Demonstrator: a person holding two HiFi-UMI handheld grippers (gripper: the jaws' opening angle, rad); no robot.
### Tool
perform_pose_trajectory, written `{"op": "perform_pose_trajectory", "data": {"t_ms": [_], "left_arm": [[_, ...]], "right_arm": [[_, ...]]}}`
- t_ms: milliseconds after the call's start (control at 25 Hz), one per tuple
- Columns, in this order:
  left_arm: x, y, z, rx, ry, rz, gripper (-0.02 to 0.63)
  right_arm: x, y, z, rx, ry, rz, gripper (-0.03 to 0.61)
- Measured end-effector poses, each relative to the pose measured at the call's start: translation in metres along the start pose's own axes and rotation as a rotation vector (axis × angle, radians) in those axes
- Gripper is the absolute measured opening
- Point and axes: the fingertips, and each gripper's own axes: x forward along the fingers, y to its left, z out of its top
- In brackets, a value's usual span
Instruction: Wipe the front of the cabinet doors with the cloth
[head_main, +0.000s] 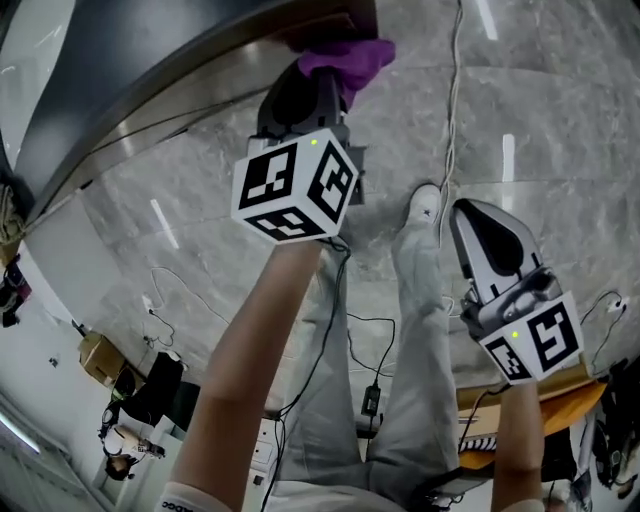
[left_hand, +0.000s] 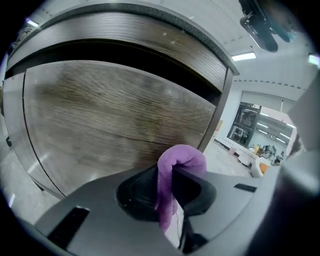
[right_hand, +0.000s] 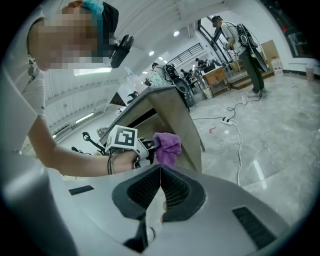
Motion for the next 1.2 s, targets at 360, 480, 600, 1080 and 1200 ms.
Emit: {"op": "perform_pose_trajectory", "data": {"t_ms": [360,480,600,1080,1200], "left_arm": [[-0.028,0.086,0.008,0.007,0.015,0.047,0.052],[-0.038,0.117,0.008,0.004,0.026,0.086,0.052],[-0.052,0.153,0.013,0.021,0.031,0.116,0.052],[-0.094,0.264,0.023,0.067,0.030,0.261,0.052],[-0.105,0.282,0.026,0.056,0.013,0.343,0.052]], "right_arm": [[0.044,0.038,-0.001,-0.015,-0.017,-0.017,0.026],[0.057,0.051,0.000,-0.028,-0.015,-0.005,0.026],[0.073,0.070,0.000,-0.039,-0.009,0.010,0.026],[0.116,0.119,-0.015,-0.061,0.011,0.069,0.026],[0.109,0.113,-0.013,-0.066,0.010,0.070,0.026]]}}
